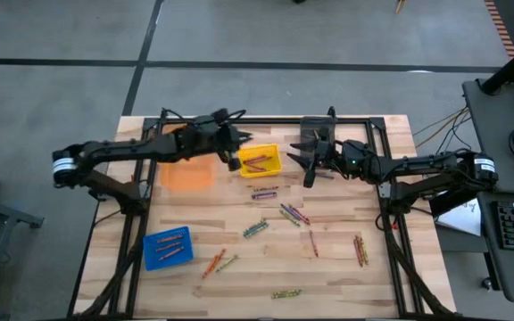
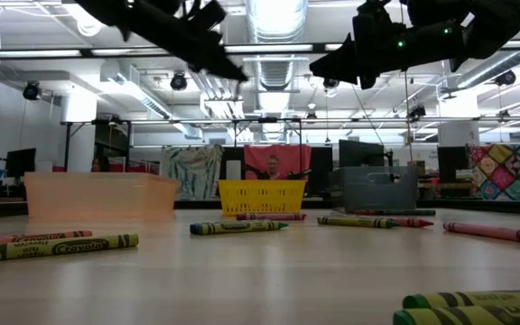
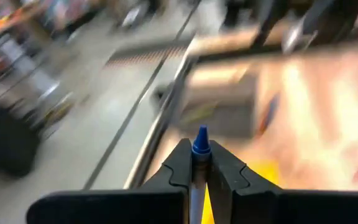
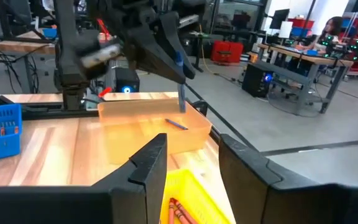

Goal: Sort crayons
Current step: Put the blue crayon into the orange bin, then put the green crayon into the black bin

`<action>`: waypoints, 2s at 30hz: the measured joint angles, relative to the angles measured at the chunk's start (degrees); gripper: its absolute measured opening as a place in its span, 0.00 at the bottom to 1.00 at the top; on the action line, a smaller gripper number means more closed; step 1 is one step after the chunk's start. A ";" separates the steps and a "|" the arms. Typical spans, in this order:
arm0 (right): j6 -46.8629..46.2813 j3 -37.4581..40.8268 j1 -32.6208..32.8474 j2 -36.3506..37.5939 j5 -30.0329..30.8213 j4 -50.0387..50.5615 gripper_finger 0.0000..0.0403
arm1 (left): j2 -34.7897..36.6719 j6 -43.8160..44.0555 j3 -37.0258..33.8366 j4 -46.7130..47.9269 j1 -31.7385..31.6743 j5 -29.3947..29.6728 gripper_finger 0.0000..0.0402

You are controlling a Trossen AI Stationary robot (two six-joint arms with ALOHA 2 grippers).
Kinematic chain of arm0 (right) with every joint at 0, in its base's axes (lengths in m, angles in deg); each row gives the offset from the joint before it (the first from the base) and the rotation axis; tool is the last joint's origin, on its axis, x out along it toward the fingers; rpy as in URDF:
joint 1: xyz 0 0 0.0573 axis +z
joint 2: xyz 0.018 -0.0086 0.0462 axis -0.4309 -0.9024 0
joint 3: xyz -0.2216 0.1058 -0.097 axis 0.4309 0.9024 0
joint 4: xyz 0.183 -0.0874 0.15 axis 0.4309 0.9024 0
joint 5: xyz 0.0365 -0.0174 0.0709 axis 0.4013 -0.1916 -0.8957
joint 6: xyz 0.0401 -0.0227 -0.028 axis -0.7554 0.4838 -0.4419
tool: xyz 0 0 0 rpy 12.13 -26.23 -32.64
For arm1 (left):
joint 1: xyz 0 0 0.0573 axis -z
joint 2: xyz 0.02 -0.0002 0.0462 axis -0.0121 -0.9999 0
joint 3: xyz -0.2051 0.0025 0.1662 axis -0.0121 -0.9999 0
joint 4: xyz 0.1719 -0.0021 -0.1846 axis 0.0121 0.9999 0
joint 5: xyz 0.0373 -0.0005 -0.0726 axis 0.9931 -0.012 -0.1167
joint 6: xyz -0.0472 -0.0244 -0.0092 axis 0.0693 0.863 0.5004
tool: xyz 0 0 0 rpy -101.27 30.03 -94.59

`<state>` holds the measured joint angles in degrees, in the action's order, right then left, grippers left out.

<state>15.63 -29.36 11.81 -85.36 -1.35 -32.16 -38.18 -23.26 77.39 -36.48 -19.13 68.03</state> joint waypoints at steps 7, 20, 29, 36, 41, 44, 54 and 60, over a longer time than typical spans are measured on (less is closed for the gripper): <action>-0.47 0.00 0.02 0.00 0.14 0.51 0.33 | 4.89 -0.78 0.00 24.59 -4.46 18.07 0.01; -1.51 0.00 0.07 0.00 0.14 1.26 0.33 | -2.36 5.20 -0.02 47.04 -21.12 16.09 0.01; -1.55 0.00 0.04 0.00 0.17 1.28 0.33 | -10.00 4.90 -0.02 48.78 -22.44 14.13 0.03; -1.57 0.00 0.04 0.00 0.20 1.28 0.33 | -12.79 5.25 -0.02 48.65 -22.46 15.18 0.13; -2.34 0.00 0.04 0.00 0.20 1.31 0.33 | -13.76 5.23 -0.02 48.60 -22.44 16.48 0.19; -2.34 0.00 0.04 -0.01 0.20 1.33 0.33 | -13.80 5.24 -0.02 48.54 -22.44 18.12 0.21; -2.44 0.00 0.04 -0.02 0.20 1.39 0.33 | -8.82 5.76 -0.02 47.43 -22.44 18.22 0.21; -3.89 0.00 0.04 -0.02 0.20 2.71 0.33 | -1.79 8.55 -0.02 42.67 -21.93 18.09 0.21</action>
<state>11.74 -29.36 11.85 -85.38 -1.14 -29.44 -39.98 -14.71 77.37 6.19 -41.06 86.12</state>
